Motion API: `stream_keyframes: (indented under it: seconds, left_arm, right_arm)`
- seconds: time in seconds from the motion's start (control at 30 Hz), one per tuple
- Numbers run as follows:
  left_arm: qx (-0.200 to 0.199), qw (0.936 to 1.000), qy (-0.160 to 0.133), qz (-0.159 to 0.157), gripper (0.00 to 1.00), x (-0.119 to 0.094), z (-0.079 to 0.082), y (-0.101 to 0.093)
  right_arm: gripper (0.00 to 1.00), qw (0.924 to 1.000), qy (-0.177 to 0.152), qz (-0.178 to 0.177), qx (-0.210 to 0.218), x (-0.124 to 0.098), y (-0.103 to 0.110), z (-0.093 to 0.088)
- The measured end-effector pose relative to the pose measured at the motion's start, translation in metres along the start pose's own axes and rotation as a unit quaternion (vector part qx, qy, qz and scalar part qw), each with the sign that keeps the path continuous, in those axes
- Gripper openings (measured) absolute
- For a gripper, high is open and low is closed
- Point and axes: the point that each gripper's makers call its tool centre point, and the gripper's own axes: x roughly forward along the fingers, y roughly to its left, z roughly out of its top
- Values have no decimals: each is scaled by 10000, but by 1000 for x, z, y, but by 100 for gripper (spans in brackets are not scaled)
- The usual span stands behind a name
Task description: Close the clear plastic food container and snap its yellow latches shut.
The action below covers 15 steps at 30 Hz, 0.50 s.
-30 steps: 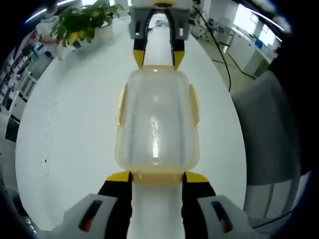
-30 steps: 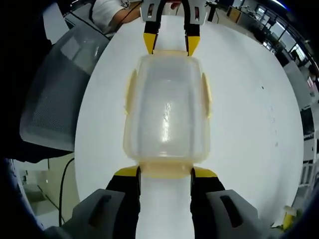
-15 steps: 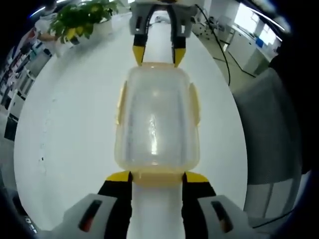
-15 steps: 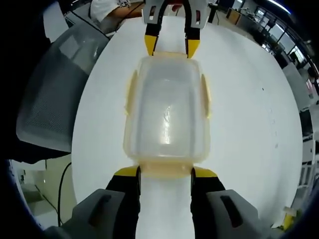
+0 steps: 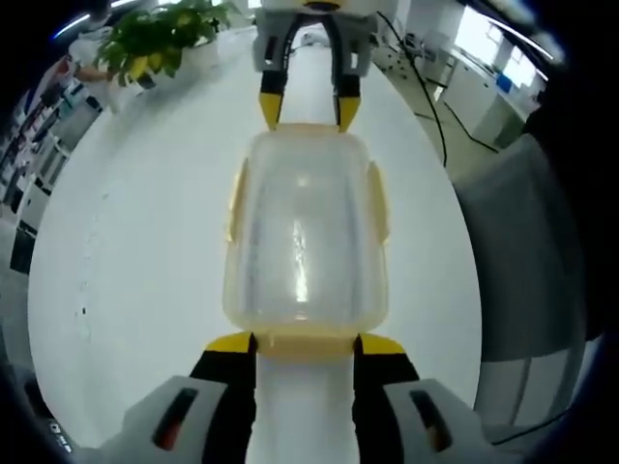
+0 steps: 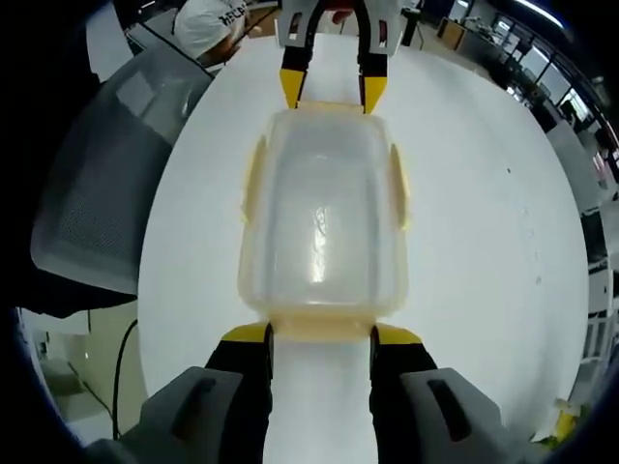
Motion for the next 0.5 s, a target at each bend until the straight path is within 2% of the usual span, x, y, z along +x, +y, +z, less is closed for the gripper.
stream_keyframes:
  seconds: [0.5]
  left_arm:
    - [10, 10000, 4, 10, 33, 2, 3, 1]
  right_arm:
    - [36, 10000, -44, -8, 76, 0, 0, -3]
